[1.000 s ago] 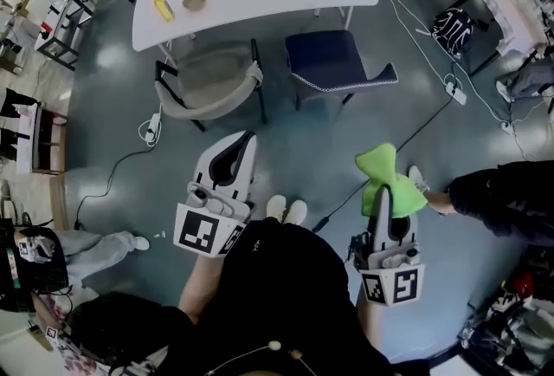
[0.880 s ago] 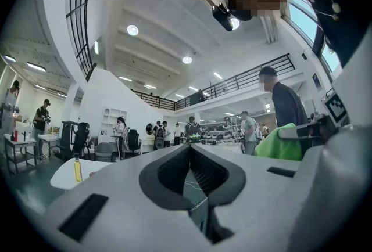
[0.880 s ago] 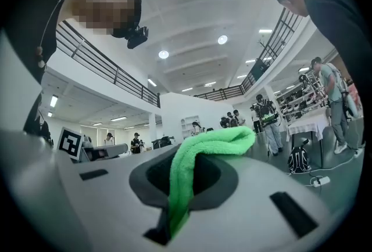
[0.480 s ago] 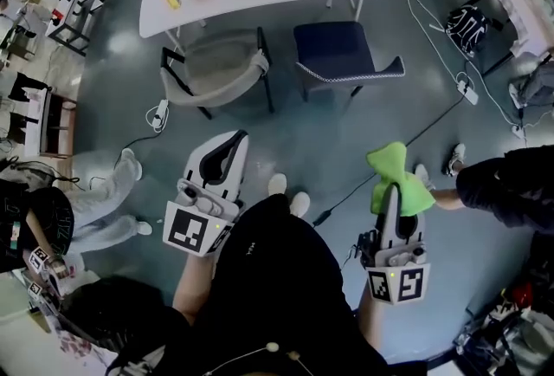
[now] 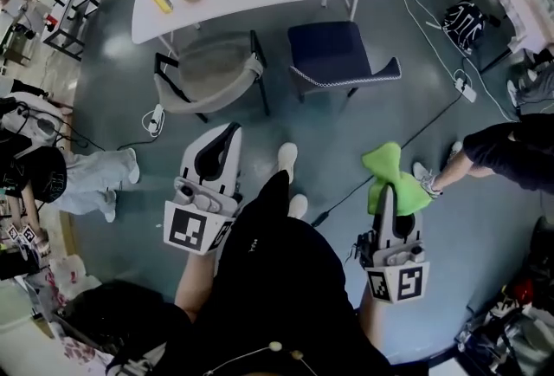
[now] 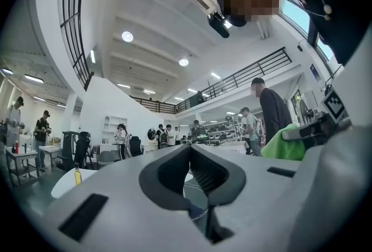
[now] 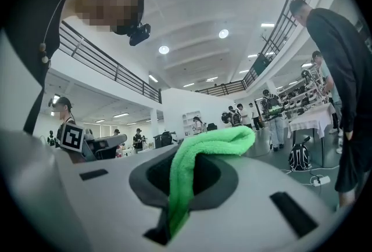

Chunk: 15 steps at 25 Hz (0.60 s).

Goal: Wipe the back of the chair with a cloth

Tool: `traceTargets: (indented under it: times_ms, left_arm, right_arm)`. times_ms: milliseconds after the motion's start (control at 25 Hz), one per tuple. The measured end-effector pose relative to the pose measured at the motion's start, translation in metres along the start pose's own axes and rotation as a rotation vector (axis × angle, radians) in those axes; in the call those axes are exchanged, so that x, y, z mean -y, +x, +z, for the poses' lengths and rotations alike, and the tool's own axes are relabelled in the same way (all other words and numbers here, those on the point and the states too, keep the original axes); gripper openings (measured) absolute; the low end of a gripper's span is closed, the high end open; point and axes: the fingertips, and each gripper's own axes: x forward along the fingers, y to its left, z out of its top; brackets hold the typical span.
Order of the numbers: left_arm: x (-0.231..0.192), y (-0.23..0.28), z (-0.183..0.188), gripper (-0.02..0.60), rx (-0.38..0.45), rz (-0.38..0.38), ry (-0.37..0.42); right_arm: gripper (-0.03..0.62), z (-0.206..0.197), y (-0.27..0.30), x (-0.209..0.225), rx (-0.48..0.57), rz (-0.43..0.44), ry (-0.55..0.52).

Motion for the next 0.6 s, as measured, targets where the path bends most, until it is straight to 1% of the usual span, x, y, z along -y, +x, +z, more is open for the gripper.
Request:
traceTargets:
  times_ms: [160, 320, 600]
  left_arm:
    - [-0.014, 0.022, -0.005, 0.005, 0.007, 0.003, -0.001]
    - [-0.036, 0.054, -0.011, 0.005, 0.020, 0.017, -0.012]
    - [-0.085, 0.112, -0.027, 0.005, -0.009, 0.053, -0.012]
  right_arm:
    - [0.020, -0.001, 0.022, 0.008, -0.010, -0.013, -0.012]
    - [0.020, -0.002, 0.053, 0.018, -0.035, -0.022, -0.026]
    - [0.020, 0.000, 0.132, 0.032, -0.077, 0.010, -0.043]
